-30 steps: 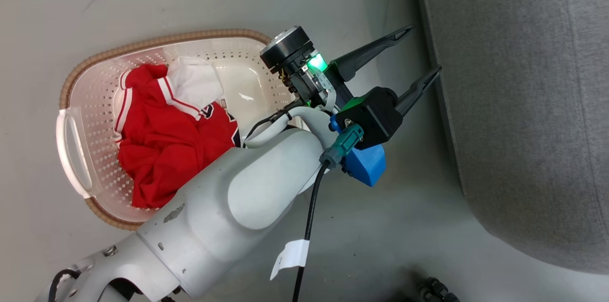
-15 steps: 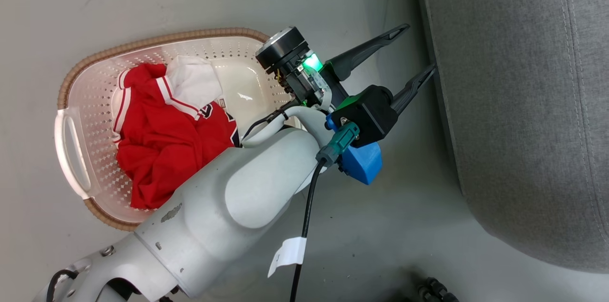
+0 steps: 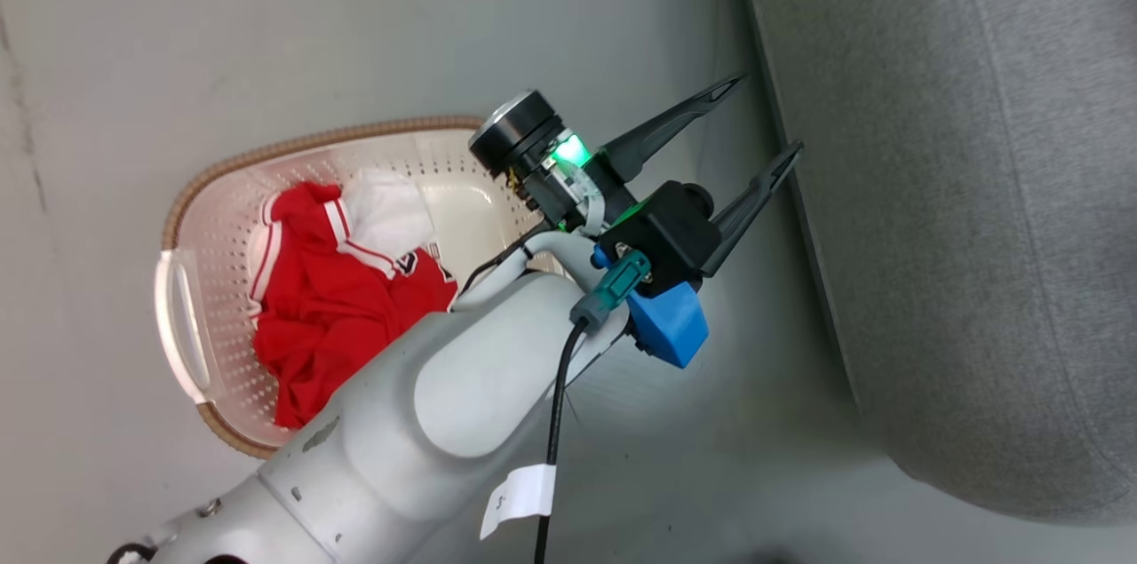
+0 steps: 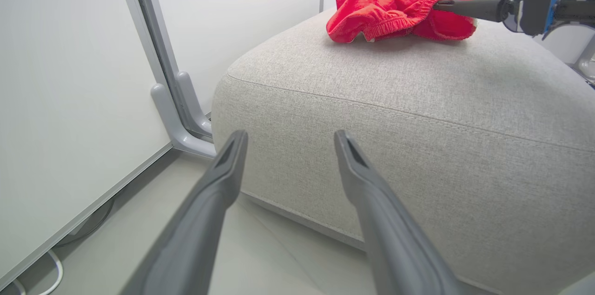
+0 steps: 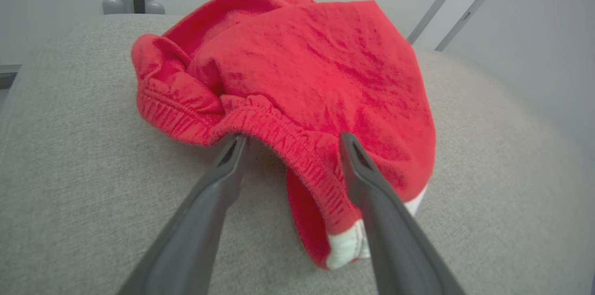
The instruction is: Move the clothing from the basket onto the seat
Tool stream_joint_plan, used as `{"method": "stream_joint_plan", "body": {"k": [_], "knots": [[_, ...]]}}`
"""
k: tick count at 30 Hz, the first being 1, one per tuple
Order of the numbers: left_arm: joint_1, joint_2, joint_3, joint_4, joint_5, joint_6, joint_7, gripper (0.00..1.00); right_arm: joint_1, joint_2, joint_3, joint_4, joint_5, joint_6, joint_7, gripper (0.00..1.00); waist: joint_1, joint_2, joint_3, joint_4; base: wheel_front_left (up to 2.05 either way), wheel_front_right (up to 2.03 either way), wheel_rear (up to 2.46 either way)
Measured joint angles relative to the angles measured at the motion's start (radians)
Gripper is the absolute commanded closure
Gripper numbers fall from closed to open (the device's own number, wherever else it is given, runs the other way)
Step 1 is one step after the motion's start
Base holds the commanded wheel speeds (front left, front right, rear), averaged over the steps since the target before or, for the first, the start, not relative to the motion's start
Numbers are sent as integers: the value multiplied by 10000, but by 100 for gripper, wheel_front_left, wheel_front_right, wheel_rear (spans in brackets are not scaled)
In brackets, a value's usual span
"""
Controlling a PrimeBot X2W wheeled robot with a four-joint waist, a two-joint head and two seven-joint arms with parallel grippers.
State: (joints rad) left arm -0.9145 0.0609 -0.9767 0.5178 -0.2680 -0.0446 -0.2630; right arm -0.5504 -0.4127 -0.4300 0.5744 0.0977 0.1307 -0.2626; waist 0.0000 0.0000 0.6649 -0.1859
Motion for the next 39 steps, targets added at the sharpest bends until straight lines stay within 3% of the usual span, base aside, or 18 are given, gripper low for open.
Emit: {"method": "stream_joint_plan", "body": {"k": [17,31,39], "knots": [[2842,249,2518,-1235,-236,366,0,0,2244,924,2226,-2671,-288,0,0,0,-1,1,-2793,378,0,0,0],[5172,286,5287,-2349,407,437,0,0,3031,1837,3891,-3860,-61,0,0,0,-2,0,-4501,1377,0,0,0],[6256,213,6658,-2763,727,263,0,0,3721,2332,4138,-4176,10,0,0,0,-1,0,-5281,1903,0,0,0]]}}
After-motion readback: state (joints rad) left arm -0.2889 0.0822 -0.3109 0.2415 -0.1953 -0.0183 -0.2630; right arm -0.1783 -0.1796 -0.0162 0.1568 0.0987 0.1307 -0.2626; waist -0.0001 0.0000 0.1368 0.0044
